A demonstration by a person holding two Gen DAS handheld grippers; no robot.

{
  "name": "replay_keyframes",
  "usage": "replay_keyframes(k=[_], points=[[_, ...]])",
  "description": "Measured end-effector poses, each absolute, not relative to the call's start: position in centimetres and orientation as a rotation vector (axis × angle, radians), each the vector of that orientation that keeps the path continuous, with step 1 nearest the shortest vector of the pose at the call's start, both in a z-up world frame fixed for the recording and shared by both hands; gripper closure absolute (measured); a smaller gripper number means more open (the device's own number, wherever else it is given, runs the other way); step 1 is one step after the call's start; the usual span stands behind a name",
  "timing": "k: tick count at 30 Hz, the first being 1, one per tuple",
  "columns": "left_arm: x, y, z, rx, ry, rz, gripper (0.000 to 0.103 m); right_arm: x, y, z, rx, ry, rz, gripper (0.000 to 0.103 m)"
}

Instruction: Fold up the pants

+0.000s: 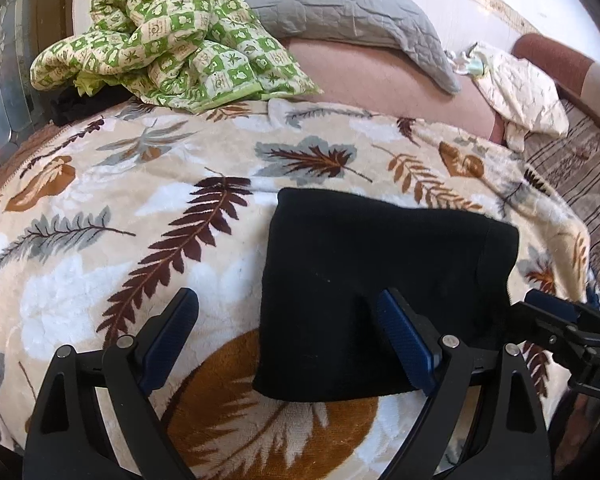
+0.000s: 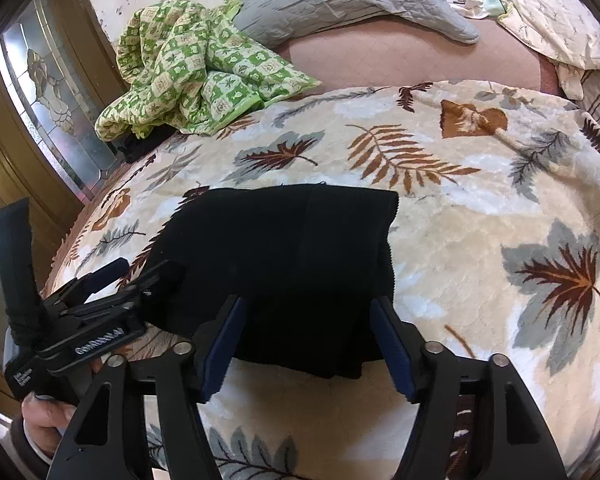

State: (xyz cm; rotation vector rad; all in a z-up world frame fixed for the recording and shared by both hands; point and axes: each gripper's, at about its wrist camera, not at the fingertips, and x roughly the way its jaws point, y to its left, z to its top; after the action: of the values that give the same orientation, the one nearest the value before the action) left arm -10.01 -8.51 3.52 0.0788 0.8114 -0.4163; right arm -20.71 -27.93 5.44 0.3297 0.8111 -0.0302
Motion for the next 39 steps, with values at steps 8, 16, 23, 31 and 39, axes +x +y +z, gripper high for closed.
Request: replay_keyframes(k=[8,16,23,31,39], points=[[-9.5,-8.1,3.3,0.059,0.834,-0.431,0.011,-20.6,-29.3,5.1,0.404,0.817,-0.047,0.026],[-9.1,-8.1,2.9,0.057,0.850,-0.424,0.011,-20.1,-29.5,4.3,0.420,0.839,-0.045,0.024],[-8.8,-8.3,2.4,0.061,0.869,-0.434,0.011,-19.8,-30.0,3.7,0.449,0.843,-0.047,0.021],[-7.6,-7.9,2.1,0.043,0.892,-0.479,0.011,-19.0,-30.5,2.8,0.488,0.852,-0.029,0.020],[-6.4,-7.8,1.4,-0.012,0.938,-0.524,0.011,-17.9,-31.1,1.8,0.520,0.859,-0.016,0.019]])
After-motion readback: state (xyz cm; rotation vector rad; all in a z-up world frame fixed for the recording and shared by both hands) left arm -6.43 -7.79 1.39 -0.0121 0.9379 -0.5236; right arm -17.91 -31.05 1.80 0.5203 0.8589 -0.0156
